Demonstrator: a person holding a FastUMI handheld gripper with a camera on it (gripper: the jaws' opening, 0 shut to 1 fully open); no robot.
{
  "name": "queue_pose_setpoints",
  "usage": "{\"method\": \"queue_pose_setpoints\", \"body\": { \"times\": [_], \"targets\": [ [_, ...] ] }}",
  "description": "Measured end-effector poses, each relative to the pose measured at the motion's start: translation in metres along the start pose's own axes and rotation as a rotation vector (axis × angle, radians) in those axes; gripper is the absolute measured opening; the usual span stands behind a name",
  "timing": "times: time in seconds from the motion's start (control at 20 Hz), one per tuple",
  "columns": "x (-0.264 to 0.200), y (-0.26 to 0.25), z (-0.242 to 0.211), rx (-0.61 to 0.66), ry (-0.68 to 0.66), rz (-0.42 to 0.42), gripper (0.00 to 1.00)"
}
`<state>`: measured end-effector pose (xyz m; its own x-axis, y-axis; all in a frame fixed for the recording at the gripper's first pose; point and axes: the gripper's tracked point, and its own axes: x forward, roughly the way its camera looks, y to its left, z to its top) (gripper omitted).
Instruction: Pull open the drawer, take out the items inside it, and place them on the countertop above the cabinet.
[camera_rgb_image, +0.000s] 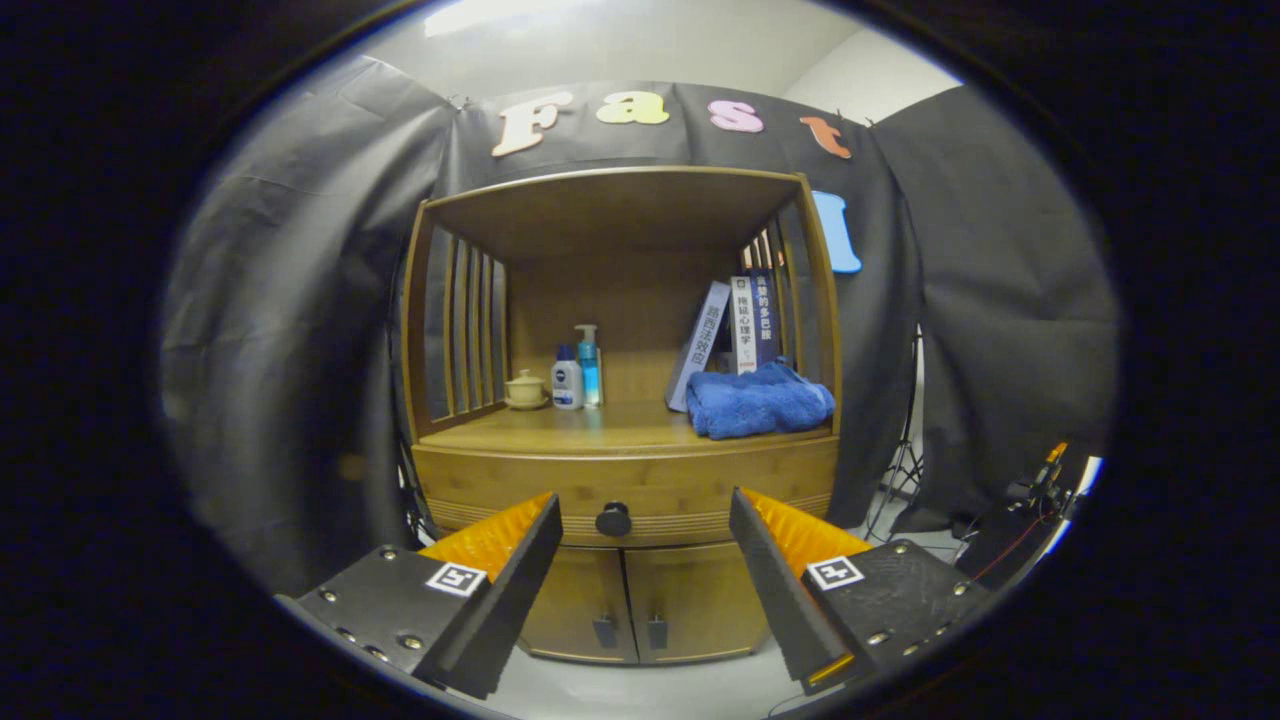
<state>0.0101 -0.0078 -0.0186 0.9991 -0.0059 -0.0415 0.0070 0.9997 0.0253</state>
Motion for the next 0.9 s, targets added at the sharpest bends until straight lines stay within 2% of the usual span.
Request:
{"method": "queue_pose_setpoints", "body": {
  "times": [0.45,0.75,0.9],
  "targets": [
    [0.043,-0.022,-0.007,-0.003,0.003,-0.053,1.0],
    [0.097,0.015,-0.035,-0.033,0.033,-0.012,1.0],
    [0.124,0.033,-0.059,-0.008,0.061,0.0,1.0]
  ]
}}
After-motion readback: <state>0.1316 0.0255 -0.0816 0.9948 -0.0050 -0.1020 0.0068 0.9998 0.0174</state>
